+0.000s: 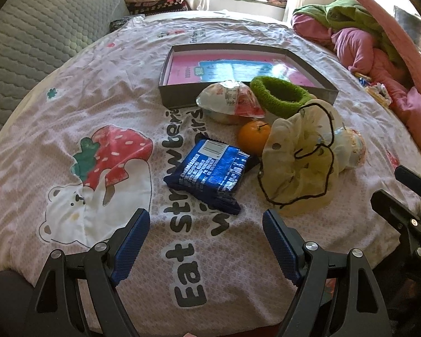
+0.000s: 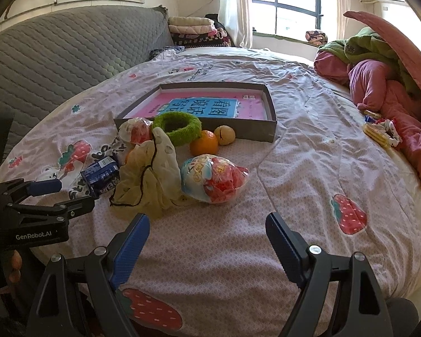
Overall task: Organize objects
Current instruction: 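Move left tool toward blue biscuit packet while right tool approaches the wrapped candy egg, then close left tool on blue biscuit packet while right tool grasps the wrapped candy egg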
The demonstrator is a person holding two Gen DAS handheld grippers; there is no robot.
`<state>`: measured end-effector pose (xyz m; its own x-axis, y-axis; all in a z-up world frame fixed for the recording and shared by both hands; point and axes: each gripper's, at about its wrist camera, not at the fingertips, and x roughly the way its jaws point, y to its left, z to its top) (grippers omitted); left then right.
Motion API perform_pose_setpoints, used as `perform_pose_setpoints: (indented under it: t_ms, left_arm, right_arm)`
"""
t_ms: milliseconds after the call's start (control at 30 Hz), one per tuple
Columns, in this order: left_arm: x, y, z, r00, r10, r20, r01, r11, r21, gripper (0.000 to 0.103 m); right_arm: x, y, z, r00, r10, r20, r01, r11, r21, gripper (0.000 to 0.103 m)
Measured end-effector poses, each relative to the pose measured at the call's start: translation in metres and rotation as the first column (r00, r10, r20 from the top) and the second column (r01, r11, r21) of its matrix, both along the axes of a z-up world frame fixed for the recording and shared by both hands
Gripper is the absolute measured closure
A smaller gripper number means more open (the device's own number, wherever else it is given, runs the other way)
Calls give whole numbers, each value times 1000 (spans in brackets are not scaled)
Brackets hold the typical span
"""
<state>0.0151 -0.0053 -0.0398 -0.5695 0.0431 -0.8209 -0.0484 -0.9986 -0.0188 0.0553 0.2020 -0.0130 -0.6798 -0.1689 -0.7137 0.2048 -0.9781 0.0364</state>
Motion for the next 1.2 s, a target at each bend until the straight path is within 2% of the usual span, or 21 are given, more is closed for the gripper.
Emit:
perform_pose_setpoints:
  t_ms: [500, 1067, 1200]
  left_arm:
    - [-13, -1, -10, 1000, -23, -3, 23, 1000, 16, 20]
    - [-32, -6, -18, 999, -33, -14, 33, 999, 25, 20]
    - [-37, -7, -20, 999, -32, -11, 32, 999, 26, 20]
  right_arm:
    - [-20, 10, -18, 1000, -21, 12, 20, 999, 51, 19]
    - [-43, 12, -29, 1000, 24, 14, -25, 998, 63, 19]
    - [-51, 10, -30, 999, 42, 11, -43, 995, 91, 19]
